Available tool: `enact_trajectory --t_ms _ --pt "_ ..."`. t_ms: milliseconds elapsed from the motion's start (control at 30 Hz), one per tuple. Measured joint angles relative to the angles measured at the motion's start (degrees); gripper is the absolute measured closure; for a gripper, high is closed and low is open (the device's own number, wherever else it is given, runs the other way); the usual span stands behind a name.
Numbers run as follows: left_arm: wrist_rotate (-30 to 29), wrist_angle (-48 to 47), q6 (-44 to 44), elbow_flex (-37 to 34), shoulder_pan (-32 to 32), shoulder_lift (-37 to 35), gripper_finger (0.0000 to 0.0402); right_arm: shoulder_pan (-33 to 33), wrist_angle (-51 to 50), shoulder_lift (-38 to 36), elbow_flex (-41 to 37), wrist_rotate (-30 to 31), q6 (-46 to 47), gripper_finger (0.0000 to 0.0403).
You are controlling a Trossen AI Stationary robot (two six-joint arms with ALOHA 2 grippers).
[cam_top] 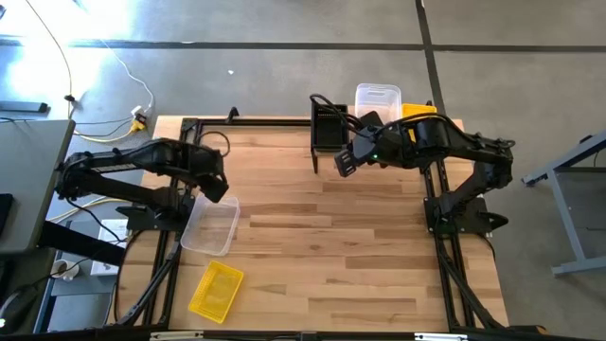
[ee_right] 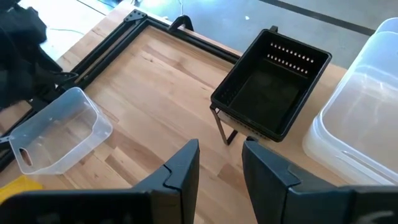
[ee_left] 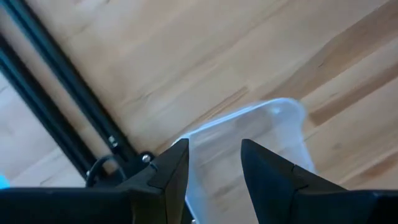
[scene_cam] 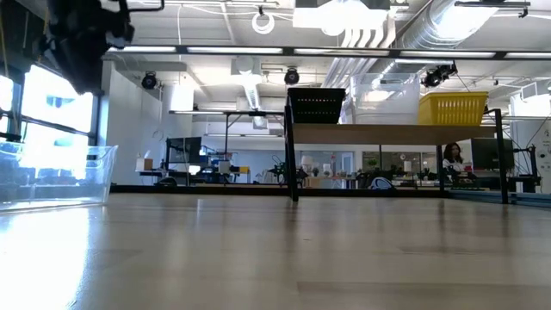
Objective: Stack baskets on shelf by color
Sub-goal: Stack the transparent bin on top of the stacked transparent bins on the shelf
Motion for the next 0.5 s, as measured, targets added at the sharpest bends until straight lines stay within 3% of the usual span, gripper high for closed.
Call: enact_trajectory --t_ms 500 --pt "0.31 -0.56 -12.66 -11.17 -3.86 0.04 0.0266 -0.01 0.0 0.0 0.0 0.04 -2.02 0.0295"
